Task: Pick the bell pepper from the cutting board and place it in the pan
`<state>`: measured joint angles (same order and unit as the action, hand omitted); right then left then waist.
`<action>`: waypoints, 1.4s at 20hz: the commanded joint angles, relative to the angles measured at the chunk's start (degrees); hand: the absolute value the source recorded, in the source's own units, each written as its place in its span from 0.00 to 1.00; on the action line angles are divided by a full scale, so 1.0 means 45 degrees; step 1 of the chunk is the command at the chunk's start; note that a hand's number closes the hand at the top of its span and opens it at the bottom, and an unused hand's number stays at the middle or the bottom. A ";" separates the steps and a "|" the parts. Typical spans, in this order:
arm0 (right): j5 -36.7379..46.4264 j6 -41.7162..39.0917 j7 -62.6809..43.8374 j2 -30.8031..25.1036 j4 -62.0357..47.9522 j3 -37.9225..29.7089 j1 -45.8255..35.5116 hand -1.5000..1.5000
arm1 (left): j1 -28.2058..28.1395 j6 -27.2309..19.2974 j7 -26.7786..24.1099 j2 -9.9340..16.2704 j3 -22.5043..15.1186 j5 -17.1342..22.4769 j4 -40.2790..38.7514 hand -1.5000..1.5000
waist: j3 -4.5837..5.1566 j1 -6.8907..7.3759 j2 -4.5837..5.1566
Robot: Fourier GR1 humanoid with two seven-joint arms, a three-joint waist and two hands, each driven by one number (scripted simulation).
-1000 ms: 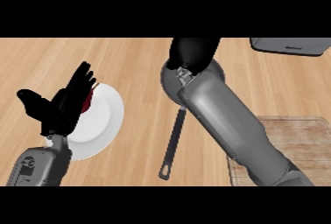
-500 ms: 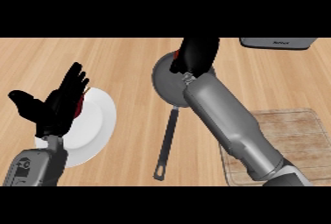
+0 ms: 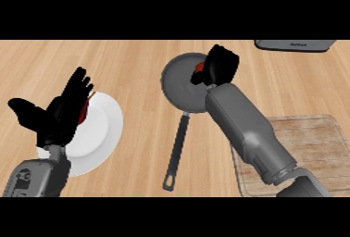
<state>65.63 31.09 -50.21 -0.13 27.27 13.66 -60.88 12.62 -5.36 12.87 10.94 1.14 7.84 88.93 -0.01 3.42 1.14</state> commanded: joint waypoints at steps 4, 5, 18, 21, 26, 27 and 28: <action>-0.1911 0.1619 0.0012 0.0027 -0.1460 -0.1911 0.0306 0.00 | 0.0029 0.0004 0.0258 0.0037 0.0004 -0.0006 0.0321 0.50 | -0.0018 0.0021 0.0046; -0.2358 0.1862 0.0481 0.0028 -0.1586 -0.1636 0.0501 0.00 | 0.0463 -0.0139 0.0581 -0.0128 -0.0174 -0.0022 0.0667 0.50 | -0.0024 0.0200 0.0053; -0.6140 0.5506 0.5381 0.0028 0.1446 -0.2620 0.2369 0.00 | -0.0619 -0.0048 0.0256 -0.0032 0.0039 -0.0192 0.0485 0.50 | -0.0032 -0.0377 -0.0239; -0.7690 0.5600 0.6712 0.0027 0.3335 -0.2940 0.3860 0.00 | -0.0761 0.0102 0.0084 0.0138 0.0474 0.0161 0.0712 0.50 | -0.0036 -0.0664 -0.0300; -0.9446 0.4717 0.8246 0.0028 0.7868 -0.1333 0.7167 0.00 | -0.1023 -0.0080 0.0026 0.0056 0.0590 0.0041 0.0619 0.50 | -0.0015 -0.1057 -0.0405; -0.9543 0.4323 0.8107 0.0029 0.8806 -0.1236 0.7668 0.00 | -0.1361 0.0370 0.0095 0.0518 0.0935 0.0378 0.0849 0.50 | -0.0007 -0.1104 -0.0446; -0.9919 0.4013 0.8409 0.0029 0.9671 -0.1015 0.8245 0.00 | -0.1108 0.0061 -0.0011 0.0415 0.0928 0.0080 0.0497 0.50 | -0.0007 -0.1157 -0.0413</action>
<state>26.07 51.94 -16.41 -0.04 57.69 6.36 -32.85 8.19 -5.00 12.79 12.03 4.21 8.27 91.22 -0.08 -0.84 -0.55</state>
